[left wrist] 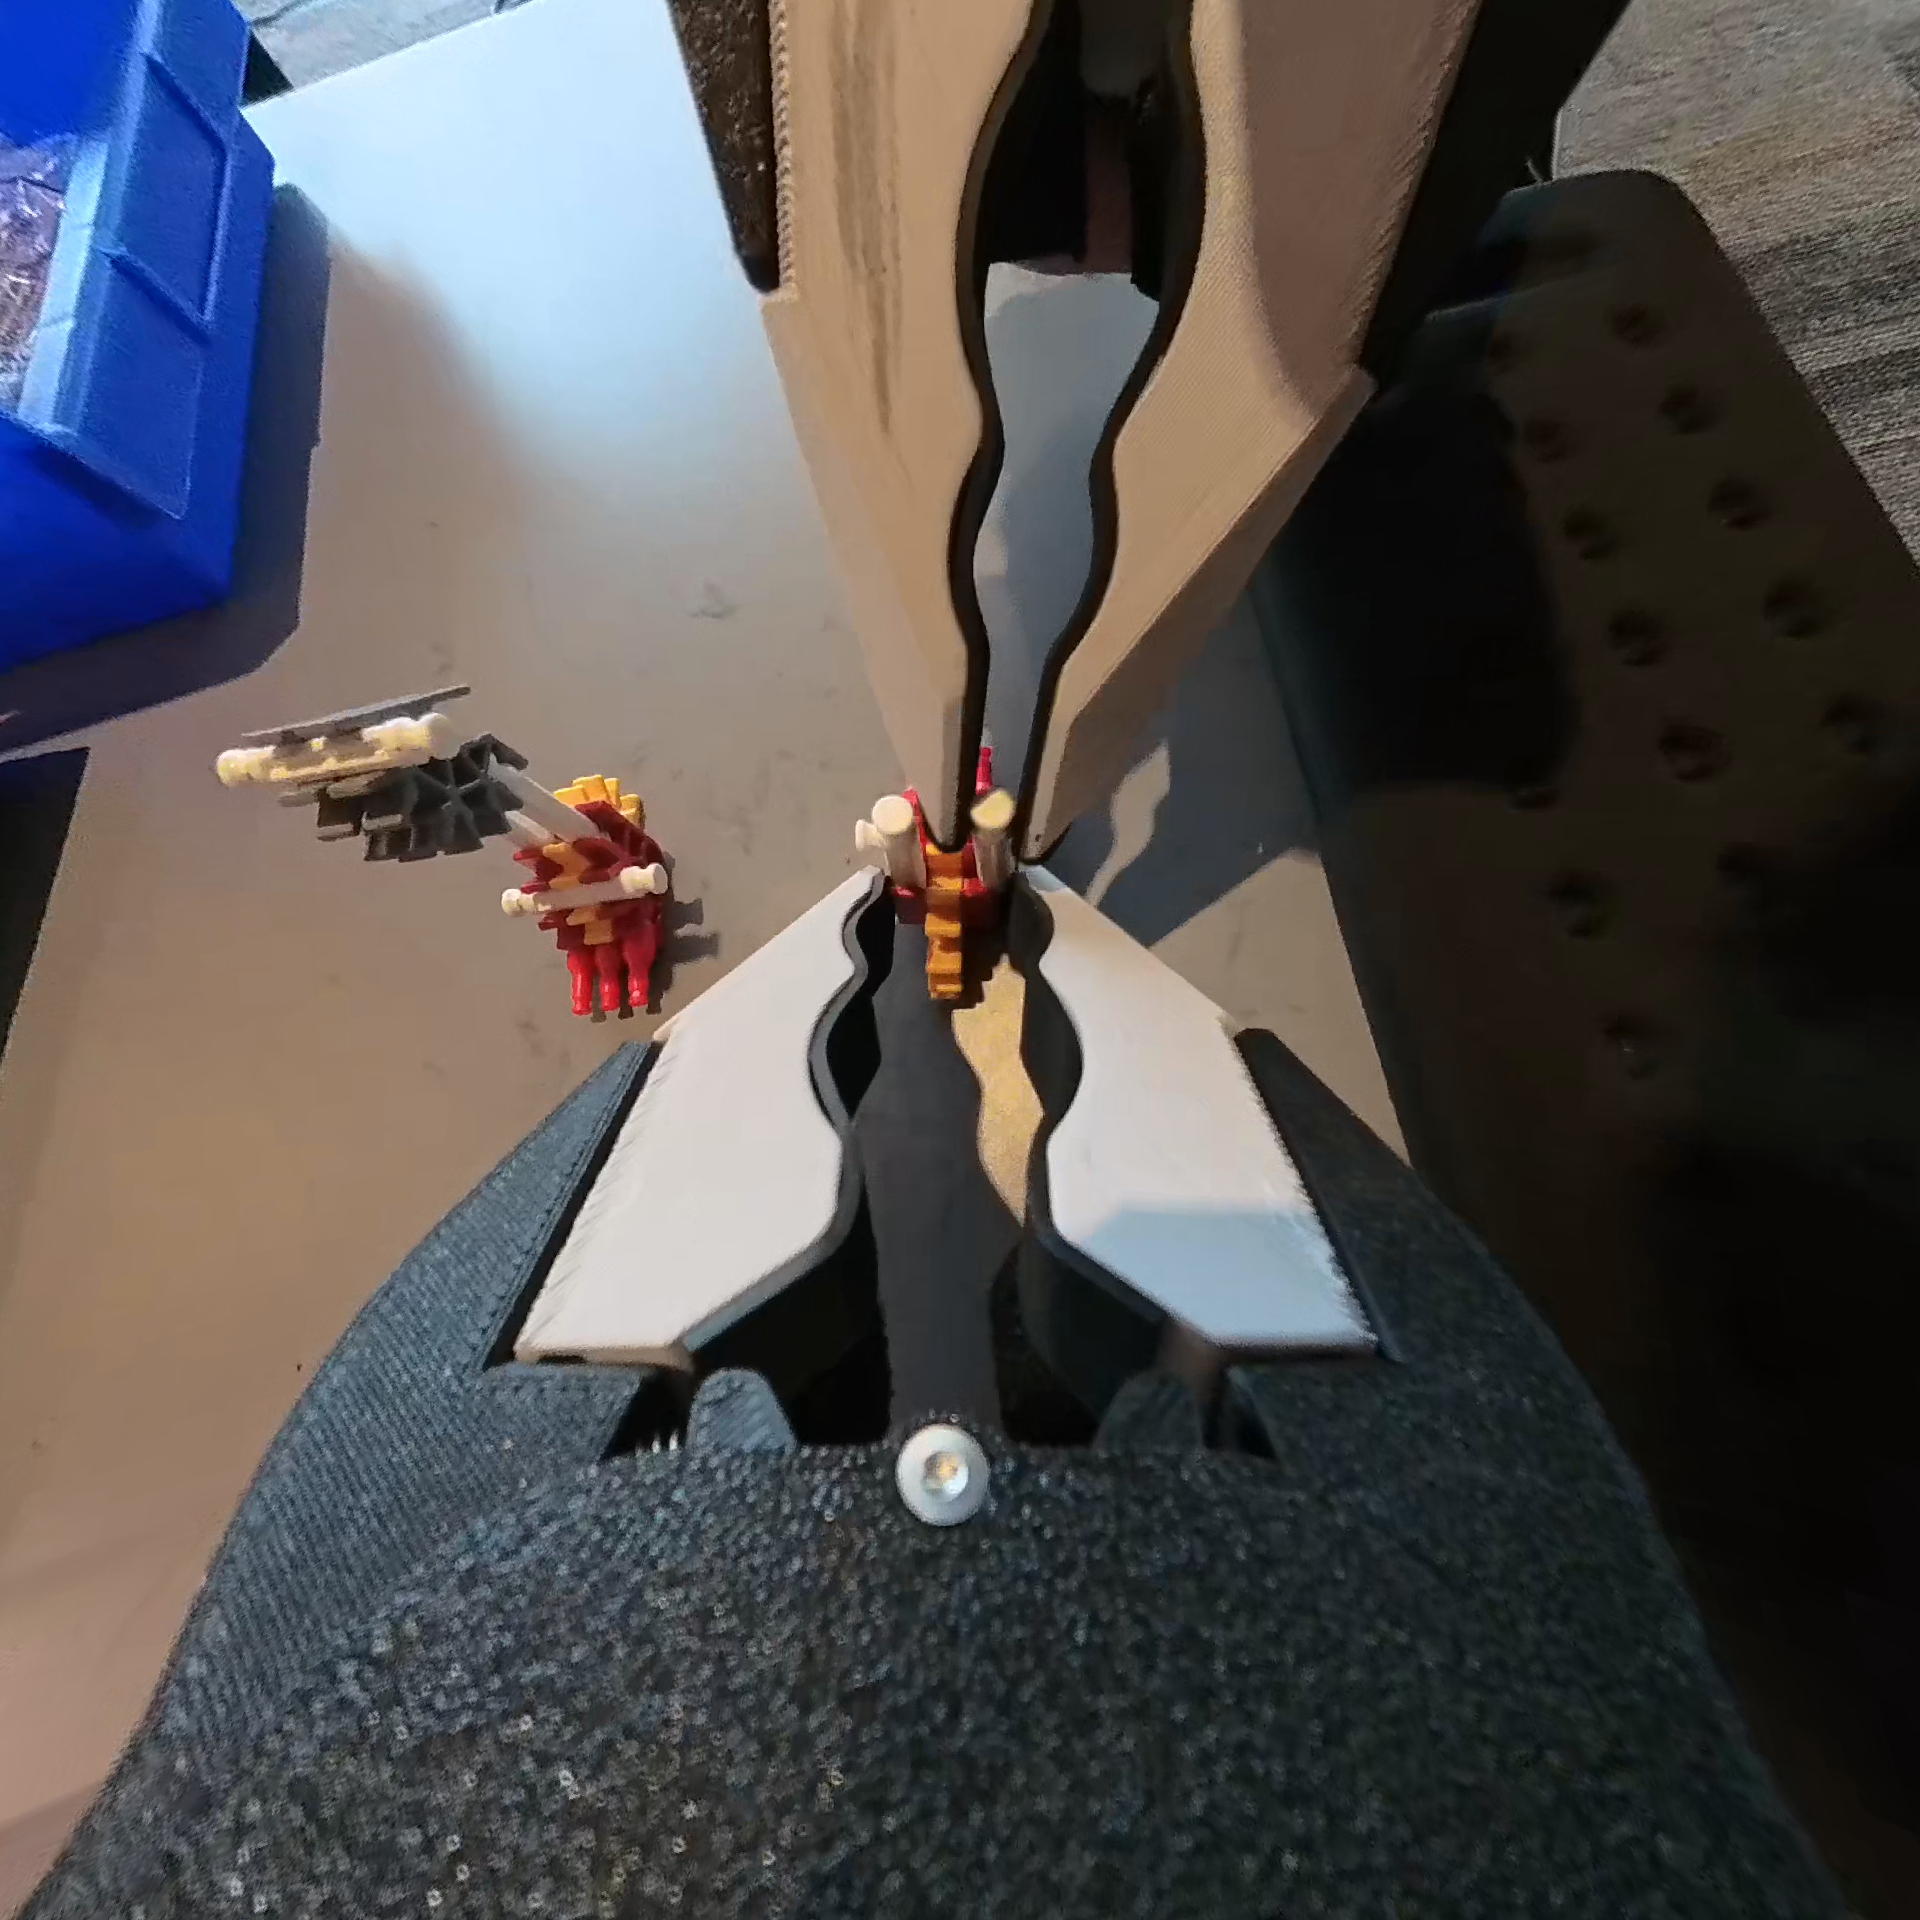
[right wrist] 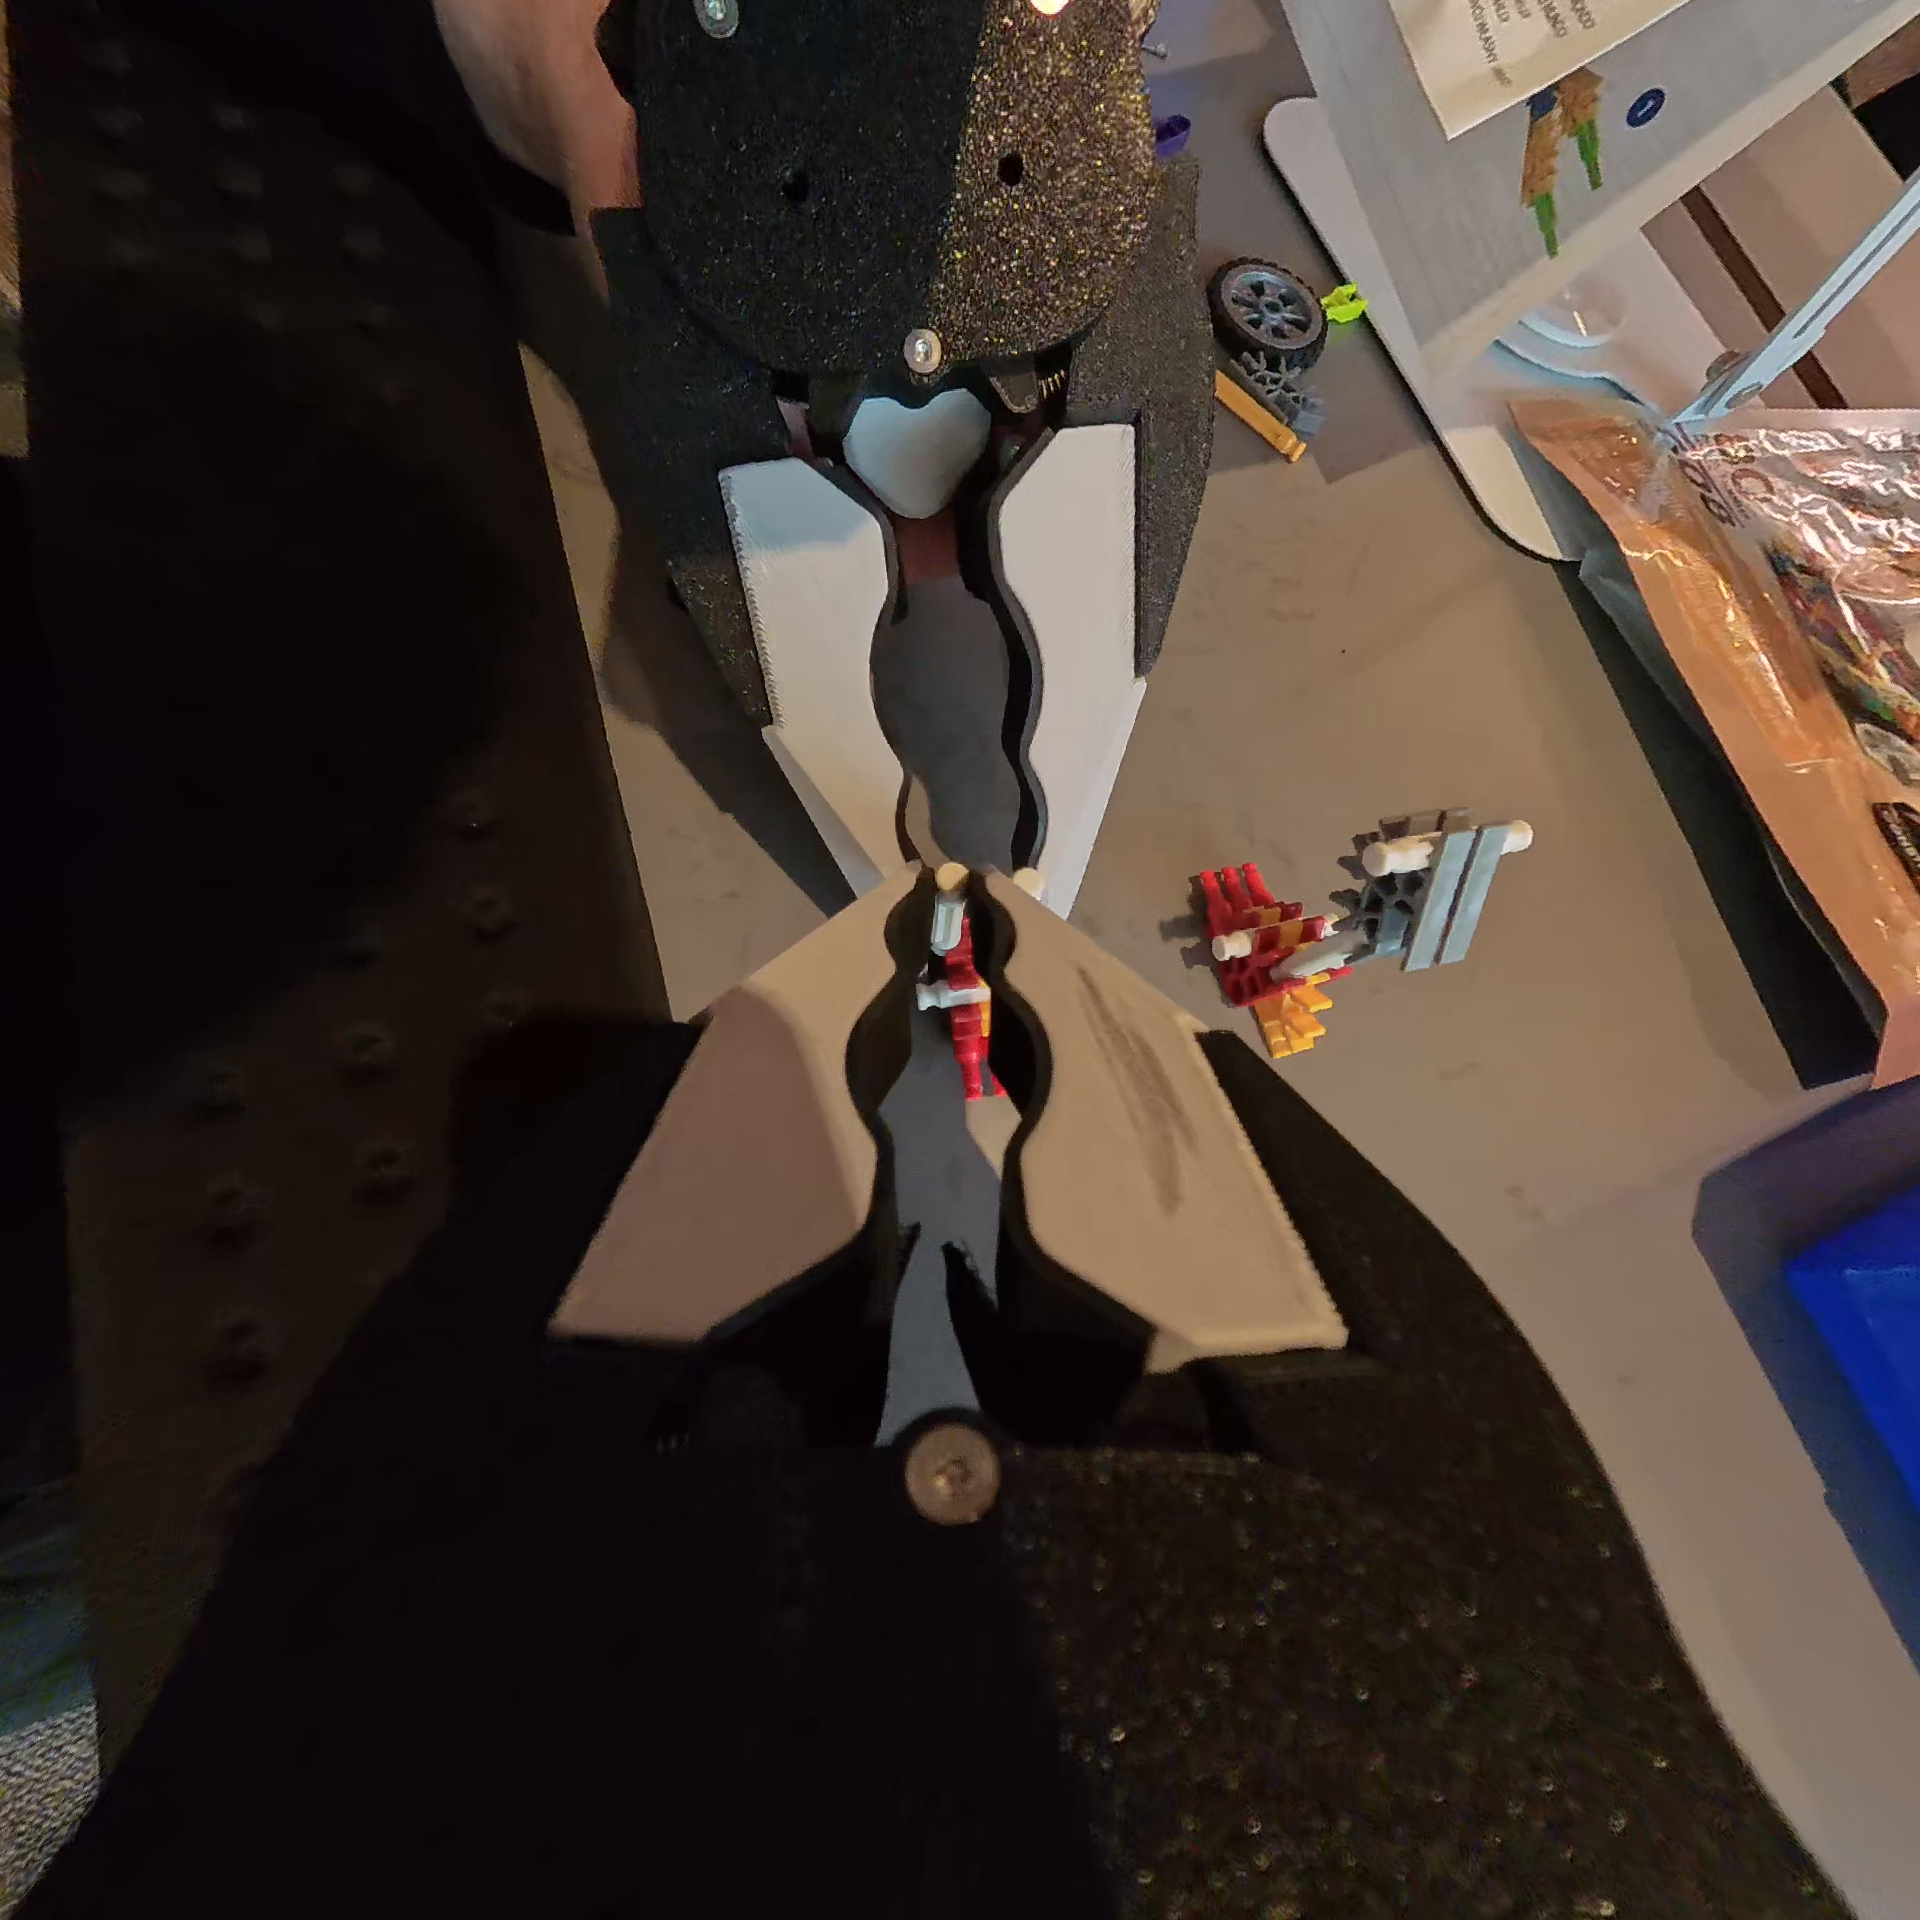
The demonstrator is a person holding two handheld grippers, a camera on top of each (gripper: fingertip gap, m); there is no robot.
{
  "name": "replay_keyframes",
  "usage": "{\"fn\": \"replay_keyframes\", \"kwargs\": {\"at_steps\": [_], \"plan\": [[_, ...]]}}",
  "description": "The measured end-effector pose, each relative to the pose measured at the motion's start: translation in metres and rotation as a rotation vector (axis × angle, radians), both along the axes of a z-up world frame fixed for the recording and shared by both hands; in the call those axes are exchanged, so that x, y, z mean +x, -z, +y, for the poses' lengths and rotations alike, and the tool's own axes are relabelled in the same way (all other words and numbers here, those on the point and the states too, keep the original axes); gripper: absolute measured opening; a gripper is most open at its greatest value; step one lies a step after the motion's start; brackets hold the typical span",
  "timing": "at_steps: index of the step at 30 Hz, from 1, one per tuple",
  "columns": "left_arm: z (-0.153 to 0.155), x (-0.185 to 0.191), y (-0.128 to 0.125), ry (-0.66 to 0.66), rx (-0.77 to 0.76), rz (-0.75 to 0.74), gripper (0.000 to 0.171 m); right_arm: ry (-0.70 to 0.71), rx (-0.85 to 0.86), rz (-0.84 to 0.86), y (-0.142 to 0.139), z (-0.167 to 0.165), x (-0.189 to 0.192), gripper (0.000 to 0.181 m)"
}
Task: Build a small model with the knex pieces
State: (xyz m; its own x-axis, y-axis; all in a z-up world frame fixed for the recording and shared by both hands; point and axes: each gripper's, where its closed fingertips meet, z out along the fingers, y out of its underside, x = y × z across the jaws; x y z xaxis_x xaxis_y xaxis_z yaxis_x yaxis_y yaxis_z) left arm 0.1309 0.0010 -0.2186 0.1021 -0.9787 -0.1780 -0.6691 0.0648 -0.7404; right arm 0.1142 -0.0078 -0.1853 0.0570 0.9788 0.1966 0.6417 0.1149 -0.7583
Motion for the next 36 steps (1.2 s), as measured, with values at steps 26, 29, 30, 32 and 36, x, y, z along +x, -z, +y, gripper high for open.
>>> {"fn": "replay_keyframes", "kwargs": {"at_steps": [26,29,30,32,36], "plan": [[0.000,0.005,0.000,0.029,-0.006,0.000,0.018,-0.030,-0.079,0.027,0.017,0.012,0.010,0.017],[0.000,0.006,0.000,0.026,-0.017,0.001,0.019,-0.020,-0.081,0.037,0.016,0.011,0.011,0.016],[0.000,0.005,0.000,0.028,-0.016,0.000,0.019,-0.013,-0.077,0.036,0.016,0.011,0.012,0.020],[0.000,0.005,0.000,0.028,-0.017,0.000,0.019,-0.009,-0.060,0.032,0.013,0.012,0.015,0.029],[0.000,0.006,0.000,0.029,-0.012,0.002,0.019,-0.032,-0.008,0.056,-0.007,0.012,0.011,0.030]]}}
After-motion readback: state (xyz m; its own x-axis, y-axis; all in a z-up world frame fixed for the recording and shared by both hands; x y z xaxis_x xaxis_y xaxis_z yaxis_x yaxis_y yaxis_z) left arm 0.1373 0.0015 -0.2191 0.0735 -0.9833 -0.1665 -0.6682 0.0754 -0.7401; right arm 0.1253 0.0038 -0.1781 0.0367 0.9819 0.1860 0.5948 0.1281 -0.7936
